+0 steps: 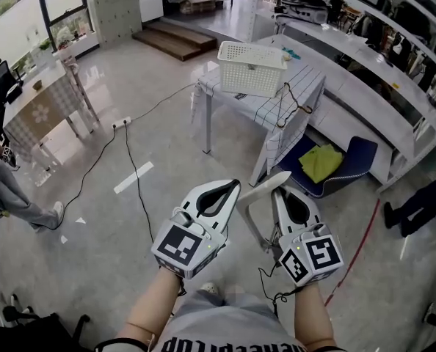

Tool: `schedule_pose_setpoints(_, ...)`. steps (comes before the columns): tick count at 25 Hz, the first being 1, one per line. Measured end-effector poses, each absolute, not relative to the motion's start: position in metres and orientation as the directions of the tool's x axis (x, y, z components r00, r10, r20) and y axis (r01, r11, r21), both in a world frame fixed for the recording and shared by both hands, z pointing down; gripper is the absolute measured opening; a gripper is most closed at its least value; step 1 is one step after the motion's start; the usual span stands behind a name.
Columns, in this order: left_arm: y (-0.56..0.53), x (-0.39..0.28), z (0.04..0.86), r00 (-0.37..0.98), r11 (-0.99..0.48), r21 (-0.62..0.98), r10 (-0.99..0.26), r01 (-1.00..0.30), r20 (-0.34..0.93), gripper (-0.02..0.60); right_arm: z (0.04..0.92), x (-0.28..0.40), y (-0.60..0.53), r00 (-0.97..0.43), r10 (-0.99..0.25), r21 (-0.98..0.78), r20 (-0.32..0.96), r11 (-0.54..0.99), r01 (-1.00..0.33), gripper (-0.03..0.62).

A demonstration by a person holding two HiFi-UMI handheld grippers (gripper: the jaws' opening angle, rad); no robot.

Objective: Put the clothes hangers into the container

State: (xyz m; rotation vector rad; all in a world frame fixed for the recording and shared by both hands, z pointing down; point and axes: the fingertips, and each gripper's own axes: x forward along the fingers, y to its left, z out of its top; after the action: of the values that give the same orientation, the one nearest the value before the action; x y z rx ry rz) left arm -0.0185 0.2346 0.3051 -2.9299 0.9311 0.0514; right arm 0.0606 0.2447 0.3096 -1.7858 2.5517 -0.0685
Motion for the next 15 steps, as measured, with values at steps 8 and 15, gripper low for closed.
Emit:
schedule_pose_setpoints(8, 0.221, -0.024, 0.313, 0.836, -0.835, -0.046, -0.547, -0.549, -0.043, 0.012, 0.319, 0.066, 0.234, -0.266, -0.964, -0.103, -0.006, 0.265, -0.959, 0.009)
schedule_pose_setpoints(15, 0.176, -0.016, 0.318, 0.828, -0.827, -0.049, -0.557, -0.56, -0.061, 0.011, 0.316, 0.087, 0.193, -0.224, -0.974, -0.091, -0.02, 0.225, -0.97, 0.009)
